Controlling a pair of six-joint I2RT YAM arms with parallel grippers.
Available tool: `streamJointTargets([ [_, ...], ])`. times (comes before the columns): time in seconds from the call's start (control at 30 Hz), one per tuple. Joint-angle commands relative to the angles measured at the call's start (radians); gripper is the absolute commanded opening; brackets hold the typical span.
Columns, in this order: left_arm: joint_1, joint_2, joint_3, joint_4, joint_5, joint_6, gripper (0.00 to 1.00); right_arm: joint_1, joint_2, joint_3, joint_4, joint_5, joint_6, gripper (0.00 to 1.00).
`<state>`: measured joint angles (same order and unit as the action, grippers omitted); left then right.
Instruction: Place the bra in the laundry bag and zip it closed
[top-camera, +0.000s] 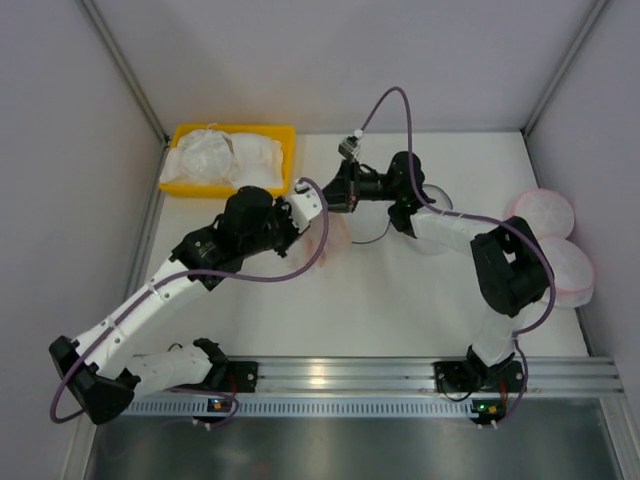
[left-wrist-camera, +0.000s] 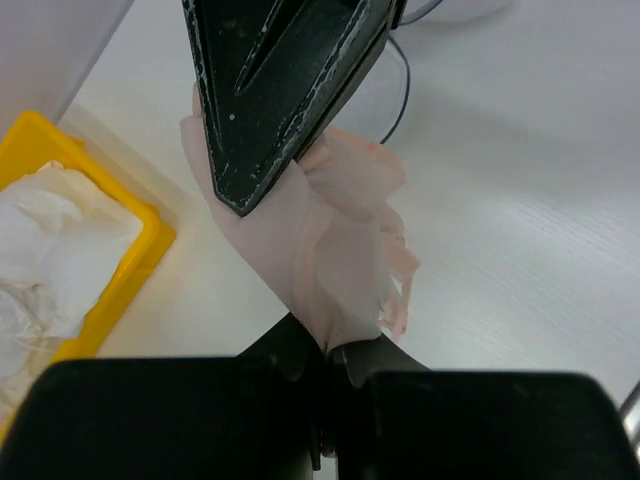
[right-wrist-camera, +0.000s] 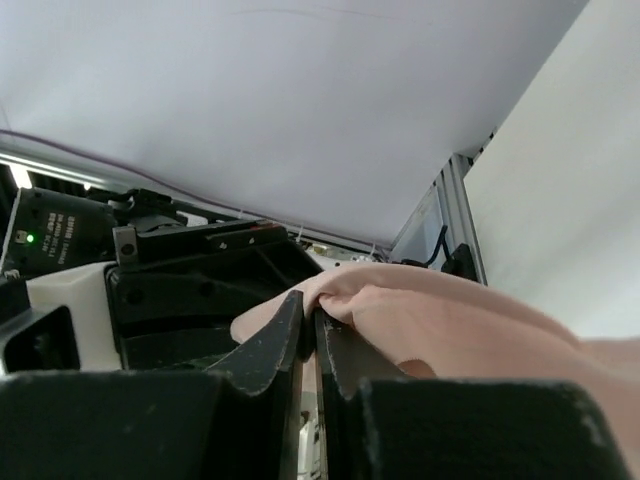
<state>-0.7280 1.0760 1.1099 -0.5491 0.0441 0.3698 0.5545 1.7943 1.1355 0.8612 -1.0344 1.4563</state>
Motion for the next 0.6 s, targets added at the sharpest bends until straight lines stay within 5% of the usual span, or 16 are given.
streamJointTargets([
  [0.0,-0.001,-0.036,0.106,0.005,0.115,-0.170,0.00,0.002,-0.053,0.076,-0.108,-0.030,-0.151,0.11],
  [0.03,0.010,-0.037,0.117,-0.002,0.156,-0.199,0.00,-0.013,-0.056,0.095,-0.141,-0.033,-0.202,0.35],
  [0.17,0.081,-0.037,0.163,-0.014,0.431,-0.402,0.00,-0.074,-0.087,0.142,-0.325,-0.058,-0.327,0.72],
  [0.4,0.347,-0.070,0.058,0.072,0.748,-0.796,0.00,-0.195,-0.159,0.262,-0.840,-0.044,-0.769,0.91],
  [0.57,0.539,-0.096,-0.149,0.084,0.875,-0.787,0.00,-0.199,-0.164,0.270,-1.019,-0.029,-0.965,0.99],
])
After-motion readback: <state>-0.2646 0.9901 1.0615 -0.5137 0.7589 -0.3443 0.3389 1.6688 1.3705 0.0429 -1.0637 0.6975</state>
